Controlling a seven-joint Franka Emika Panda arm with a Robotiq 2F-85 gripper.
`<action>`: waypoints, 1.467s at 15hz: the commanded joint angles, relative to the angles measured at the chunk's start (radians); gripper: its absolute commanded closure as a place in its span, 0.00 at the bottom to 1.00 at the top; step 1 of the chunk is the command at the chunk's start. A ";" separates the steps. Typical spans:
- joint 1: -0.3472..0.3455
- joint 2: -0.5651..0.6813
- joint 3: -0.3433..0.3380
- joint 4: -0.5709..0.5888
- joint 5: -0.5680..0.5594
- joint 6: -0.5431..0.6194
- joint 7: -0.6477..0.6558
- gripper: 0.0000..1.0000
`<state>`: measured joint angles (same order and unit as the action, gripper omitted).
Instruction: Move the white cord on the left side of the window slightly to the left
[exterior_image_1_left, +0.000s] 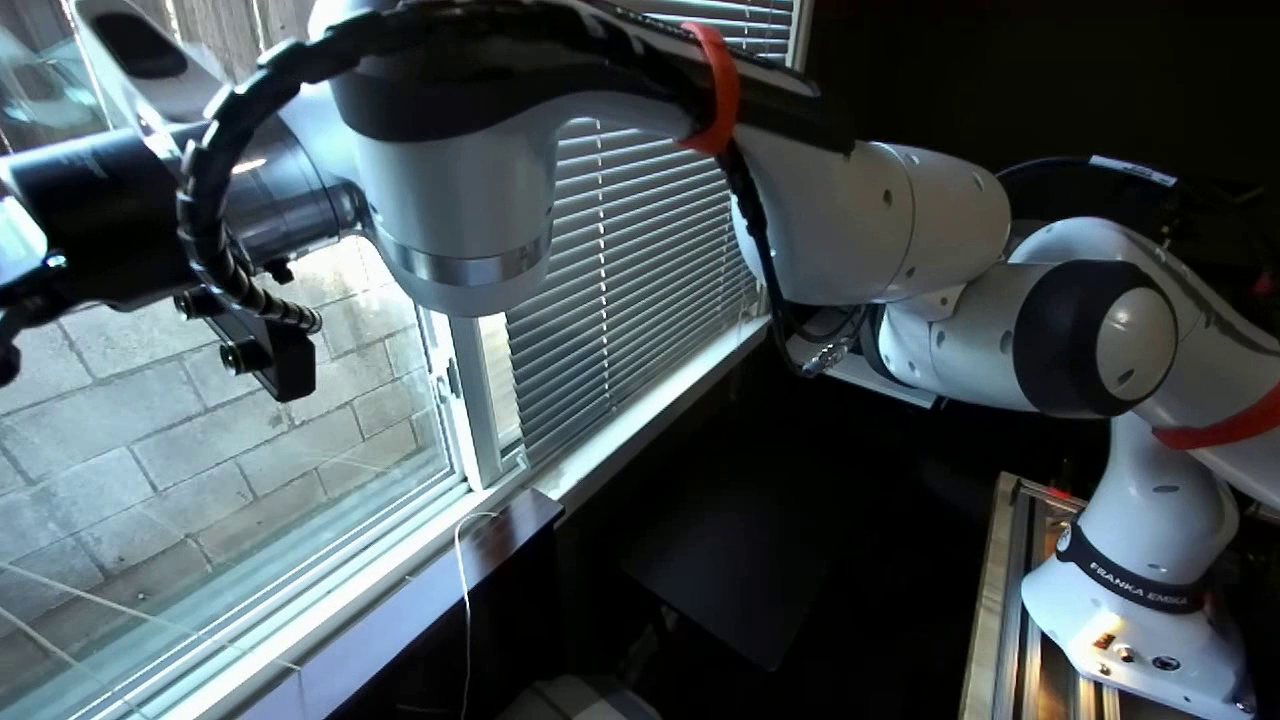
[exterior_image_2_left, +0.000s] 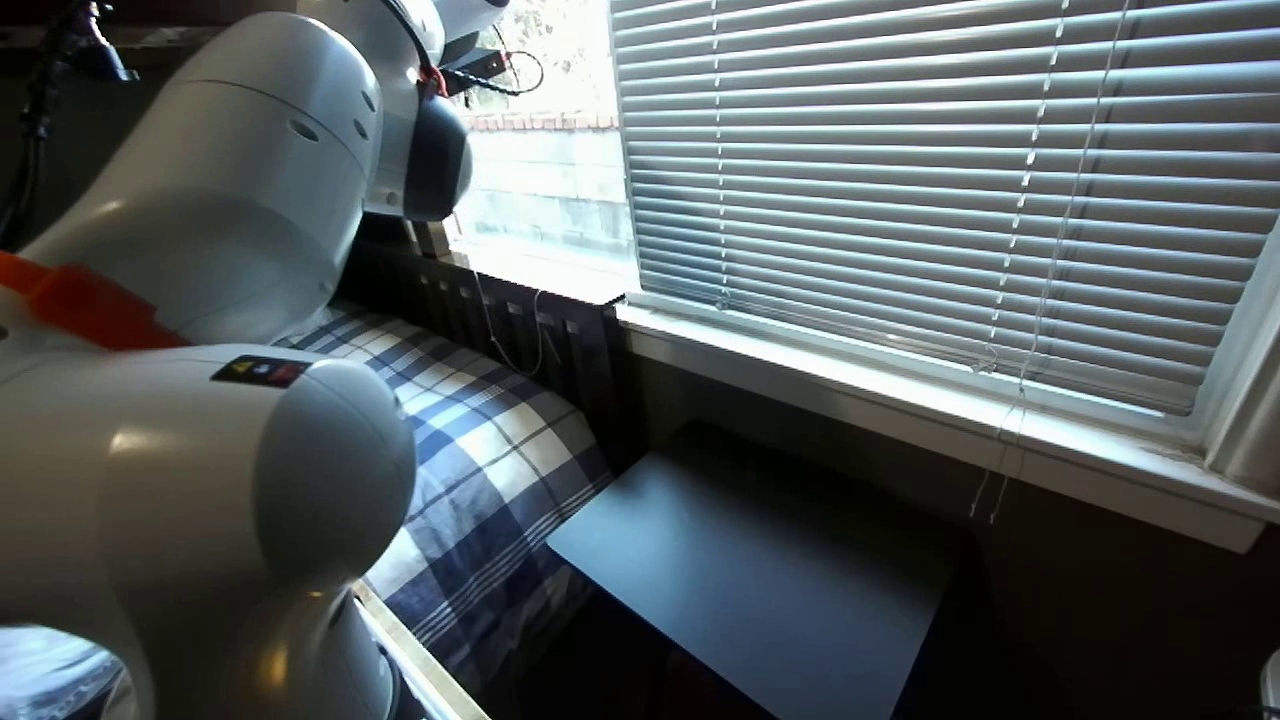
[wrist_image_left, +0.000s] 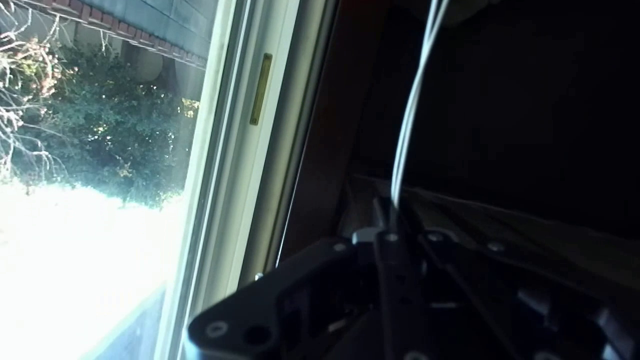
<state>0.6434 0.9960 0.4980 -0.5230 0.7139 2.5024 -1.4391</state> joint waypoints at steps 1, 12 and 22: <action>0.030 -0.050 -0.016 -0.048 0.004 0.111 0.021 1.00; 0.060 -0.272 -0.201 -0.367 0.019 0.511 0.286 1.00; 0.319 -0.523 -0.757 -0.754 -0.028 0.419 0.847 1.00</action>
<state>0.8579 0.5836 -0.1268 -1.0801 0.7114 2.9742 -0.7221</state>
